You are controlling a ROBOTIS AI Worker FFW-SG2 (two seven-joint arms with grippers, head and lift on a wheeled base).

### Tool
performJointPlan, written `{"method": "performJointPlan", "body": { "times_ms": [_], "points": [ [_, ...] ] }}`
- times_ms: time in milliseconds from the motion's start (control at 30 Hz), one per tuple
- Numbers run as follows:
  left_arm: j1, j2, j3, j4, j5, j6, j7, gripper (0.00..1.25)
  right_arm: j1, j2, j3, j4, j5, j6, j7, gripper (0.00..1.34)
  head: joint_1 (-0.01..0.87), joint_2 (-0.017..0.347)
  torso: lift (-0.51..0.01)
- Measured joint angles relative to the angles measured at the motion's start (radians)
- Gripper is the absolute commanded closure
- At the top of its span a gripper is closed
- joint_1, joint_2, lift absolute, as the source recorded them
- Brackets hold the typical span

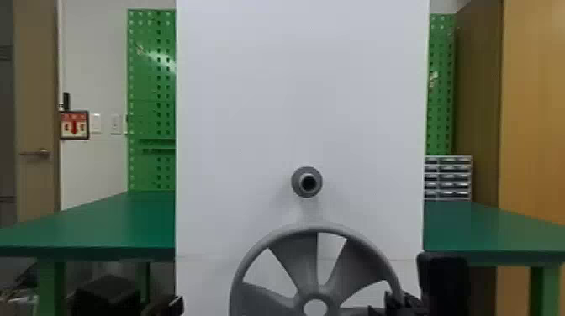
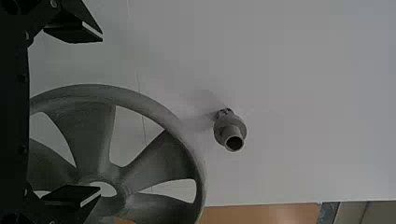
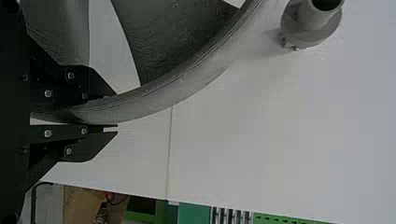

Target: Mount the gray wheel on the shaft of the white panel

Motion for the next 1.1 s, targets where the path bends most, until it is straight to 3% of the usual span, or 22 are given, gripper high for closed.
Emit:
{"method": "performJointPlan", "body": {
  "times_ms": [467,933,1100],
  "points": [
    [-0.002,0.002,-0.003,-0.002,0.003,0.012,0.0,0.13,-0.128,-0.041,-0.006,-0.015,-0.037,0.028,0.021,1.28,0.037,0.037,-0.488],
    [-0.008,0.01,-0.011,-0.002,0.003,0.024,0.0,0.13,-0.254,-0.041,-0.033,-0.007,-0.137,0.137,0.018,1.28,0.037,0.037,-0.488],
    [-0.009,0.012,-0.012,-0.002,0.003,0.027,0.0,0.13,-0.287,-0.031,-0.039,-0.005,-0.19,0.165,-0.061,1.28,0.037,0.037,-0.488]
  ]
}}
